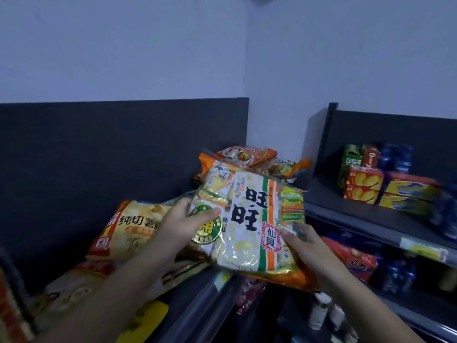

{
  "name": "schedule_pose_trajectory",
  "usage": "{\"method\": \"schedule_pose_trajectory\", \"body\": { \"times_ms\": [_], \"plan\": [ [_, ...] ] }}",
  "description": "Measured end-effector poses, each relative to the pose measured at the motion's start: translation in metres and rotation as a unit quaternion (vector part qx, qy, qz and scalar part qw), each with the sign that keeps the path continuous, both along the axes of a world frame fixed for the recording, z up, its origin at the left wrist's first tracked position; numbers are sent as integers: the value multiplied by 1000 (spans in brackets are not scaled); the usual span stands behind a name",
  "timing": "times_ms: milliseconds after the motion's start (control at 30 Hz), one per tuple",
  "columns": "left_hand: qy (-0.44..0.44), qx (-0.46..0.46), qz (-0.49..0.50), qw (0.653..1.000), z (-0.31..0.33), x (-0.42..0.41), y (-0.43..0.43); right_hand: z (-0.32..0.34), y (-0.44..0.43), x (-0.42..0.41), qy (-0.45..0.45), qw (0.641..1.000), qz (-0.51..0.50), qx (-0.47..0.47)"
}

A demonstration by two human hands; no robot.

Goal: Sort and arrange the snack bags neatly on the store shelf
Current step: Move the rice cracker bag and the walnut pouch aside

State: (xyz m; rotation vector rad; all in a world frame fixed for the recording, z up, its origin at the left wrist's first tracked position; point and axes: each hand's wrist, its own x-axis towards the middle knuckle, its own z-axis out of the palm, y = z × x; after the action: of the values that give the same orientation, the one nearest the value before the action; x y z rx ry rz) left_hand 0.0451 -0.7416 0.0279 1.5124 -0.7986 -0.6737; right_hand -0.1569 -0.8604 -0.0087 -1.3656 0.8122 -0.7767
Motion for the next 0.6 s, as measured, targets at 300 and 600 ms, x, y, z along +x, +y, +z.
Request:
{"method": "schedule_pose_trajectory", "body": {
  "times_ms": [300,600],
  "plan": [
    [61,-50,37,996,22,61,-145,29,-130,51,75,979,-75,-173],
    [121,-30,45,991,4,111,-250,8,-207,85,135,940,-93,-301]
  ]
}}
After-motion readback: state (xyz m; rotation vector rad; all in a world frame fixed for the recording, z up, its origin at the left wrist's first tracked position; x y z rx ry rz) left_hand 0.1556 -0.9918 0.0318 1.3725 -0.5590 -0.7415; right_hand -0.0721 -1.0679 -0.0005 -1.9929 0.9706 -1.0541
